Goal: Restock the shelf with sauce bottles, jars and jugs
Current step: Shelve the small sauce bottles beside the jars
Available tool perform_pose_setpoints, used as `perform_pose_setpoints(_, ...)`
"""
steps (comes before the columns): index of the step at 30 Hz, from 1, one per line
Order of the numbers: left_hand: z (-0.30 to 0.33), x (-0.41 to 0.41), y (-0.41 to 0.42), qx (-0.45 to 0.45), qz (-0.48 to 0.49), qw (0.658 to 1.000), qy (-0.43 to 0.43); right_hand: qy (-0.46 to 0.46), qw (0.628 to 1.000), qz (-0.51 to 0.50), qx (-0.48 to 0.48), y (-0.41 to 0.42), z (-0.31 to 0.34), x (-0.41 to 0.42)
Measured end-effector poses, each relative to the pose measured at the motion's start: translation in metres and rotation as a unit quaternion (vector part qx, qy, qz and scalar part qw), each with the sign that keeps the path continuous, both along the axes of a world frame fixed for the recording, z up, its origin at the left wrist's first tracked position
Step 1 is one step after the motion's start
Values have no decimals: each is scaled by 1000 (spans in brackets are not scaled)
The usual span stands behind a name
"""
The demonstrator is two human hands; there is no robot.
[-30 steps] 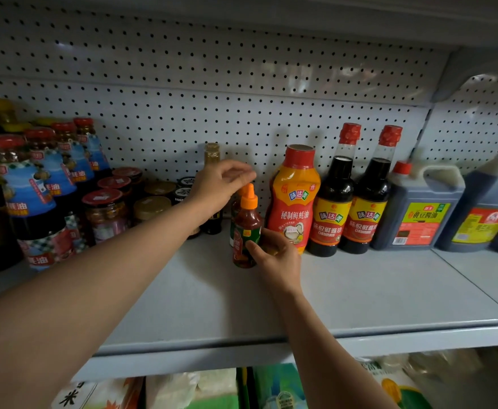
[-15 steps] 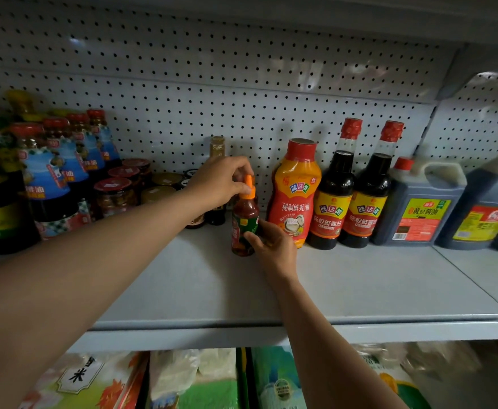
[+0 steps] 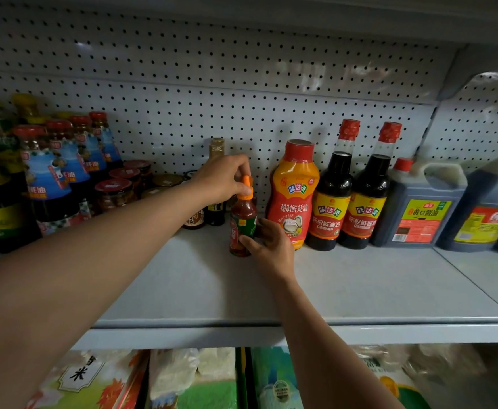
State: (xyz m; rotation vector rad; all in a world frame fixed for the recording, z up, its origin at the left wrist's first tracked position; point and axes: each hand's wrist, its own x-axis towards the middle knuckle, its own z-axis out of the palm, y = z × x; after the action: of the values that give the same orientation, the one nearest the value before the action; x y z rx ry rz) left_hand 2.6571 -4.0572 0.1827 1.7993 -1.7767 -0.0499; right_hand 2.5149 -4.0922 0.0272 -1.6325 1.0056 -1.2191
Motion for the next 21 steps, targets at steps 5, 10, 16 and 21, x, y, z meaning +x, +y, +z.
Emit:
perform_pose_setpoints(5,0,0,-5,4,27,999,-19,25,1000,-7,-11,-2,-3,1)
perform_pose_setpoints(10,-2,-3,-10,4,56,998,-38,57,998,-11,-33,-2,-2,0)
perform_pose_setpoints(16,-4,-5,-9,4,41,997,-71,88,994,12,-61,-3,-2,2)
perform_pose_setpoints(21,0,-2,2,18,-3,997,-72,83,996,5,-44,-1,-3,4)
